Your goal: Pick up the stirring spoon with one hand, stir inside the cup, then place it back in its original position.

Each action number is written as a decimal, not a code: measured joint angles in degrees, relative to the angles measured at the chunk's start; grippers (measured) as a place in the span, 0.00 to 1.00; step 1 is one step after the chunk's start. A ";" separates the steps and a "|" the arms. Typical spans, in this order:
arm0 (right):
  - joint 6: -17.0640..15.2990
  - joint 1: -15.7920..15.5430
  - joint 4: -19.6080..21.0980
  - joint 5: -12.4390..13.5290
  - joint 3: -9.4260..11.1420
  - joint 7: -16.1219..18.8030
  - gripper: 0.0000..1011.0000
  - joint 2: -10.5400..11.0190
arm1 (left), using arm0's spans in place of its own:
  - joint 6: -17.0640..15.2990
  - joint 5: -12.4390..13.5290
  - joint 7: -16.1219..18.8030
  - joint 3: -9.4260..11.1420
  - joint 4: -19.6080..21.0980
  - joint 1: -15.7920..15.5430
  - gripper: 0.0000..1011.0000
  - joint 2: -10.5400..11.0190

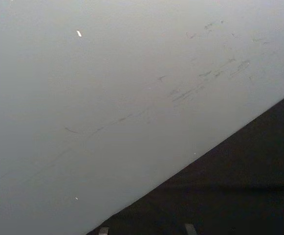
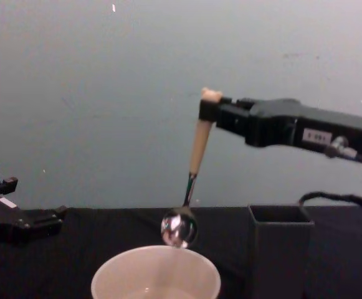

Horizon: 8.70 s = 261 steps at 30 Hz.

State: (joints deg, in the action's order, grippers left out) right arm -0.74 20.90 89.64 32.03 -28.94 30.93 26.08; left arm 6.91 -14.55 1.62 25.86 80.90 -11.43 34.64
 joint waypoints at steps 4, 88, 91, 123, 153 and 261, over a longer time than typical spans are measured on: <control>0.89 -0.06 -0.58 -2.01 -1.37 0.71 0.22 0.14 | 0.00 0.00 0.00 0.00 0.00 0.00 0.99 0.00; 0.80 -2.19 -2.78 -9.01 -1.92 4.75 0.22 -0.29 | 0.00 0.00 0.00 0.00 0.00 0.00 0.99 0.00; 0.54 -2.72 -1.84 -8.33 -2.35 5.21 0.22 0.29 | 0.00 0.00 0.00 0.00 0.00 0.00 0.99 0.00; 0.14 4.53 -11.50 -12.43 -6.27 -0.99 0.22 -9.15 | 0.00 0.00 0.00 0.00 0.00 0.00 0.99 0.00; -1.16 -2.46 -0.94 -9.41 -3.52 3.41 0.22 -0.90 | 0.00 0.00 0.00 0.00 0.00 0.00 0.99 0.00; -7.01 -5.06 7.55 7.78 12.16 -7.04 0.22 3.85 | 0.00 0.00 0.00 0.00 0.00 0.00 0.99 0.00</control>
State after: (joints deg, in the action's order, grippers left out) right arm -7.75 15.84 97.19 39.81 -16.78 23.89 29.93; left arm 6.90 -14.55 1.62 25.86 80.90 -11.43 34.65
